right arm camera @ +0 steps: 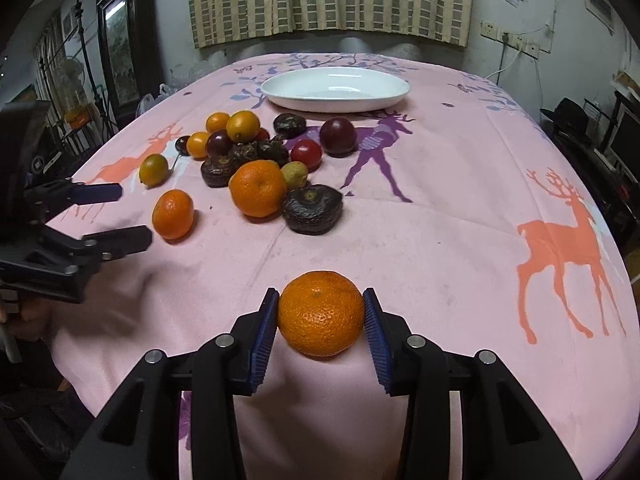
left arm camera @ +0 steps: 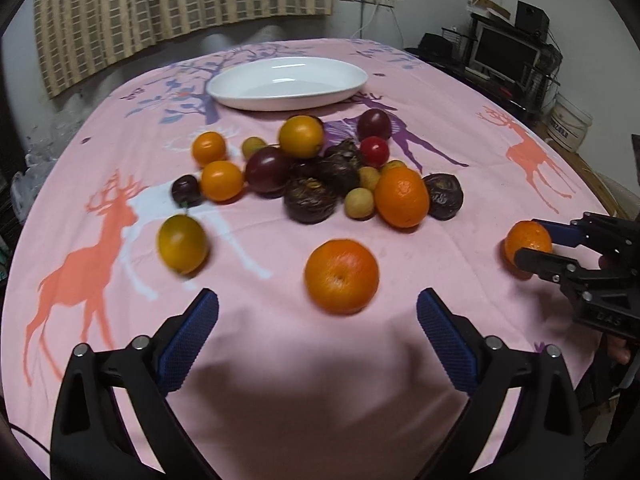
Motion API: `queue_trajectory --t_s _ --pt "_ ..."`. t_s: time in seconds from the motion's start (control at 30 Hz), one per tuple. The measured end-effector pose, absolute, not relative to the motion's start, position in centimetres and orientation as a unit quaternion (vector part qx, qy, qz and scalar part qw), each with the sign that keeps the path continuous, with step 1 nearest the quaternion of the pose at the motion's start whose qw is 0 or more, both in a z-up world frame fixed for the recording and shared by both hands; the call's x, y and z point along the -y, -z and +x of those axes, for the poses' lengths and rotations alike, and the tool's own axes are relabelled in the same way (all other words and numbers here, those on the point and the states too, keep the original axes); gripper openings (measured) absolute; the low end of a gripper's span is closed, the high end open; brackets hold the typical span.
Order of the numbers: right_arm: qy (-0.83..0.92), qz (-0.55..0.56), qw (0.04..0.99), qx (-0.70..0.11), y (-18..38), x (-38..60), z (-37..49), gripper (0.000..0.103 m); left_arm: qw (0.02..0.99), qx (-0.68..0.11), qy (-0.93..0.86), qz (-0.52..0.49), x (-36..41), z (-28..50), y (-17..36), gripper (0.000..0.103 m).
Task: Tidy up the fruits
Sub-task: 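Grasp a mandarin with the left gripper while the right gripper grasps another mandarin, then release the mandarin onto the white plate with the left gripper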
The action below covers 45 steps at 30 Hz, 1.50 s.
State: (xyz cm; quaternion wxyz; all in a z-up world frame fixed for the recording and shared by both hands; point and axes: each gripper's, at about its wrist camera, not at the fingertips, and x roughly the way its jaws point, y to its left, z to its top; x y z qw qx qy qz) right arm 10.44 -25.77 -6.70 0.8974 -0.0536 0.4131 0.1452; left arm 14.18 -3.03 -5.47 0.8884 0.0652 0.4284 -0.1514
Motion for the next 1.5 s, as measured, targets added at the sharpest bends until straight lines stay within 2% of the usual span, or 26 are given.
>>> queue_trajectory --t_s 0.03,0.1,0.2,0.23,0.33,0.43,0.53,0.73,0.93,0.97,1.0,1.03,1.07,1.1,1.17,1.23,1.33,1.5 --pt "-0.147 -0.052 0.898 -0.411 6.5 25.9 10.5 0.043 0.886 -0.432 0.158 0.064 3.3 14.6 5.6 0.087" --pt "-0.152 -0.048 0.900 -0.407 5.9 26.2 10.6 0.043 0.878 -0.444 0.170 0.061 3.9 15.5 6.0 0.073" --pt "-0.164 -0.039 0.904 -0.393 4.7 26.6 11.0 0.043 0.865 -0.468 0.168 0.064 4.4 16.7 7.2 0.061" --pt "-0.169 -0.029 0.906 -0.387 4.0 26.8 11.3 0.043 0.864 -0.470 0.168 0.065 4.5 16.9 7.5 0.060" --pt "-0.181 -0.006 0.911 -0.371 2.3 27.4 12.7 0.043 0.862 -0.467 0.185 0.071 4.6 16.7 7.3 0.043" --pt "-0.182 0.016 0.917 -0.355 0.3 27.5 16.5 0.043 0.847 -0.485 0.212 0.046 3.7 17.1 6.7 0.042" --pt "-0.184 0.030 0.919 -0.346 -0.4 26.9 21.1 0.043 0.853 -0.471 0.221 0.040 2.7 19.5 4.3 0.042" --pt "-0.176 0.024 0.912 -0.369 1.2 23.6 34.7 0.043 0.880 -0.433 0.191 0.047 3.2 31.5 -0.3 0.042" --pt "-0.169 0.015 0.896 -0.410 4.4 21.2 42.4 0.044 0.873 -0.457 0.159 0.060 5.5 42.8 1.4 0.043" --pt "-0.170 0.010 0.894 -0.414 4.6 20.9 42.7 0.046 0.868 -0.467 0.157 0.060 5.8 43.9 1.8 0.044" --pt "-0.172 0.007 0.894 -0.413 4.6 20.8 42.6 0.052 0.868 -0.472 0.143 0.061 6.0 44.6 2.1 0.050" --pt "-0.168 0.002 0.897 -0.408 4.4 20.9 42.2 0.063 0.869 -0.476 0.118 0.068 5.9 44.8 2.4 0.057" --pt "-0.160 0.000 0.903 -0.399 3.8 21.3 41.3 0.070 0.870 -0.477 0.098 0.070 5.7 44.9 2.3 0.078" --pt "-0.158 -0.001 0.906 -0.392 3.2 21.6 40.4 0.071 0.875 -0.471 0.090 0.065 5.1 44.4 1.8 0.088" --pt "-0.167 0.002 0.913 -0.372 1.5 22.4 37.0 0.071 0.892 -0.437 0.103 0.053 3.8 41.9 -0.2 0.091" --pt "-0.189 -0.005 0.913 -0.361 0.4 22.7 32.7 0.071 0.901 -0.416 0.109 0.059 2.4 38.7 -2.0 0.098" --pt "-0.219 -0.030 0.908 -0.355 0.2 22.3 26.8 0.072 0.913 -0.390 0.106 0.049 -0.4 33.3 -3.3 0.099" --pt "-0.255 -0.078 0.886 -0.378 2.9 20.2 19.2 0.072 0.909 -0.398 0.122 0.006 -4.7 25.8 -2.1 0.099"
